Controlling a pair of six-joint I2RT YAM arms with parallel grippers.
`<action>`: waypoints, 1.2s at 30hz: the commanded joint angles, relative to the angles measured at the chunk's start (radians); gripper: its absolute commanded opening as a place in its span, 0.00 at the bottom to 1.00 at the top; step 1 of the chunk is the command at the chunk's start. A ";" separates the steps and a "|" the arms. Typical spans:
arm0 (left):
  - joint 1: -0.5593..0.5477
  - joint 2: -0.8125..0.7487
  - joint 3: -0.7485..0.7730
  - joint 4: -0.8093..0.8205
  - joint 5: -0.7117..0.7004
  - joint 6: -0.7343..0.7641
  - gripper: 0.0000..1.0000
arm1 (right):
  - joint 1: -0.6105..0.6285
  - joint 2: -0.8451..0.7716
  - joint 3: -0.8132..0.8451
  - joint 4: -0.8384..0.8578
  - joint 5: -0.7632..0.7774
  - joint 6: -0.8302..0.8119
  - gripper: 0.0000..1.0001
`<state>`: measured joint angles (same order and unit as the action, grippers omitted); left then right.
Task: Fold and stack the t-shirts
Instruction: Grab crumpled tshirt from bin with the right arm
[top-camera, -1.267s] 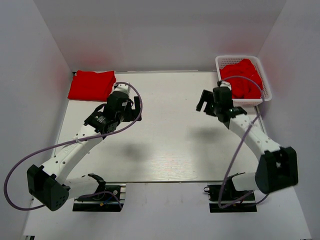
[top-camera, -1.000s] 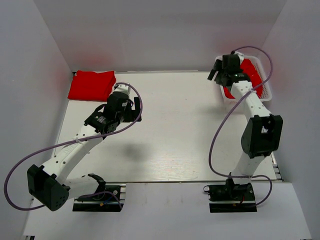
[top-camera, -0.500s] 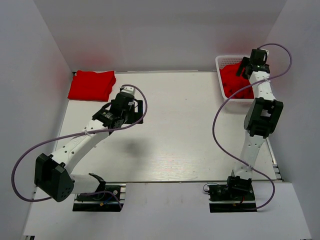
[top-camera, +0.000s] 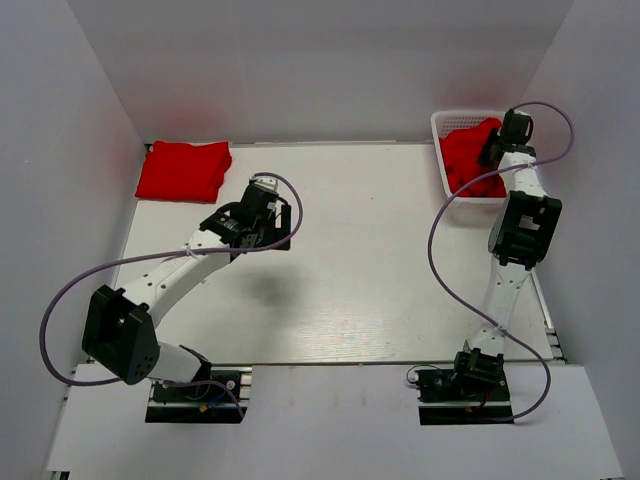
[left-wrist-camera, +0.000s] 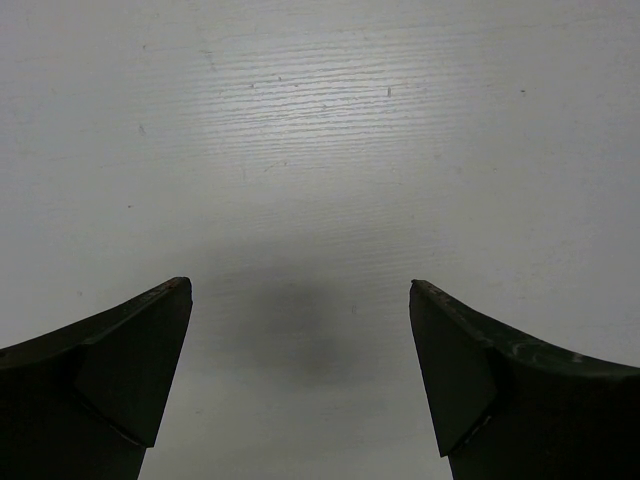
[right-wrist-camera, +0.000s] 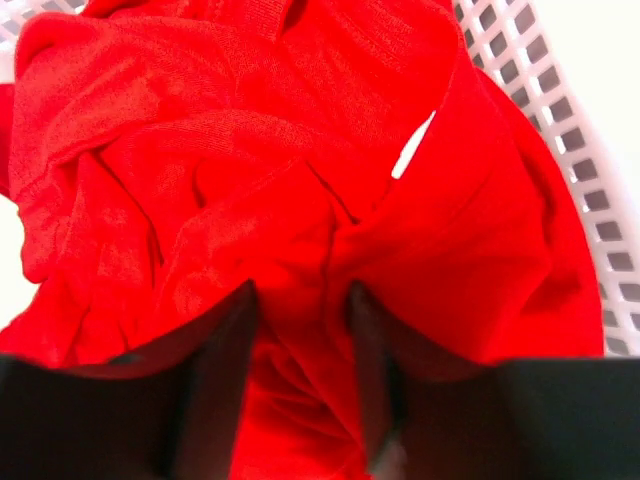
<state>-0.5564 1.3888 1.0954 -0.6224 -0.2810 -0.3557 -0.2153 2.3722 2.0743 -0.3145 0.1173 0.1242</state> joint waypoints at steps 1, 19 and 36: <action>0.004 0.004 0.052 0.000 -0.018 0.001 1.00 | -0.007 0.005 0.033 0.080 -0.036 0.014 0.44; 0.004 -0.013 0.072 -0.010 -0.037 -0.008 1.00 | -0.006 -0.283 0.007 0.162 0.094 -0.038 0.00; 0.004 -0.079 0.061 -0.010 -0.037 -0.017 1.00 | -0.009 -0.392 0.170 0.239 0.077 -0.118 0.00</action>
<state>-0.5564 1.3701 1.1358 -0.6319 -0.3038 -0.3656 -0.2203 2.0033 2.2070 -0.1402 0.1989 0.0216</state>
